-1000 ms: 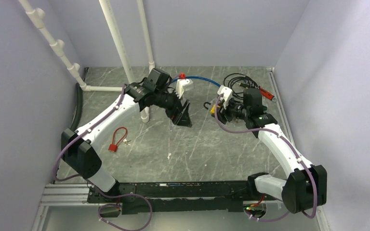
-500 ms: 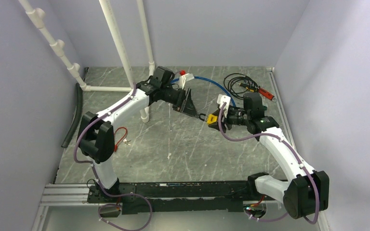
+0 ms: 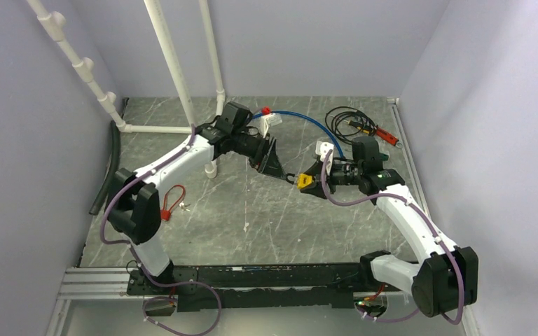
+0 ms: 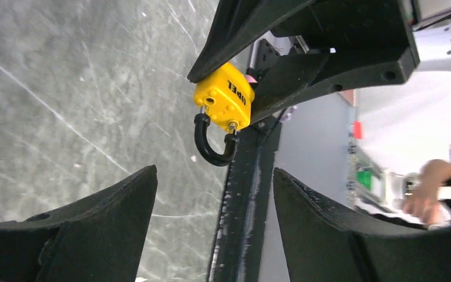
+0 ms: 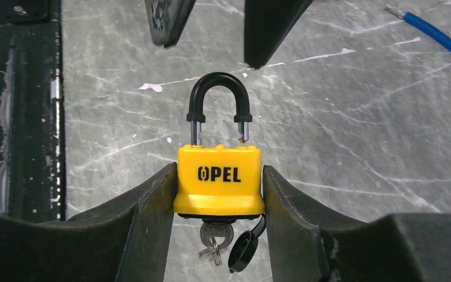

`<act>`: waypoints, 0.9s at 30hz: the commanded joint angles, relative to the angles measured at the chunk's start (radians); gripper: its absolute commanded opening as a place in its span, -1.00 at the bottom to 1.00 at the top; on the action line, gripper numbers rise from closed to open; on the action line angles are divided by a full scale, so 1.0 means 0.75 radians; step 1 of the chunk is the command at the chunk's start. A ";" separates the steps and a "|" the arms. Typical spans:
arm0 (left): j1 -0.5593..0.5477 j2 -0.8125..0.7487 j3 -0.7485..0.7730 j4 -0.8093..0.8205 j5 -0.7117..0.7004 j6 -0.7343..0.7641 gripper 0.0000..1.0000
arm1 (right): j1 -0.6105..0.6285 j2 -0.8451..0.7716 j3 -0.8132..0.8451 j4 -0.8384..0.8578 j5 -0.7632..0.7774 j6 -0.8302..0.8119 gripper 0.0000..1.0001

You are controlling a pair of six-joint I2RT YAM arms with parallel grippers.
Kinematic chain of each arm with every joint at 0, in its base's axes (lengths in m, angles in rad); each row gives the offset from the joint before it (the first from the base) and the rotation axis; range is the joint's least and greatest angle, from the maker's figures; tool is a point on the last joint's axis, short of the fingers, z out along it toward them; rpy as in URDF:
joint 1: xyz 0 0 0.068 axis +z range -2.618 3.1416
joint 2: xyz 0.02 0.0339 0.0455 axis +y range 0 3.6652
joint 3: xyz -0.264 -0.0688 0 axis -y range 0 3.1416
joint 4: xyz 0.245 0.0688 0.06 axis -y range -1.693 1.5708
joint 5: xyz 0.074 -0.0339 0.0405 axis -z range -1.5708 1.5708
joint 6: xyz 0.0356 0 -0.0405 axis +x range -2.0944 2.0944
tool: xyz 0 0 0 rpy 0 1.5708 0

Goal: Lock with the key
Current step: Pick up the lock from the center of the board.

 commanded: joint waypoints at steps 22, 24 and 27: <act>-0.192 -0.284 -0.140 -0.369 -0.304 1.525 0.38 | -0.022 0.576 0.058 -0.195 -0.753 0.208 -0.82; -0.225 -0.272 -0.152 -0.347 -0.329 1.509 0.26 | -0.030 0.673 0.168 -0.570 -0.802 -0.147 -0.81; -0.275 -0.250 -0.145 -0.338 -0.376 1.500 0.16 | -0.055 0.828 0.297 -1.023 -0.873 -0.626 -0.81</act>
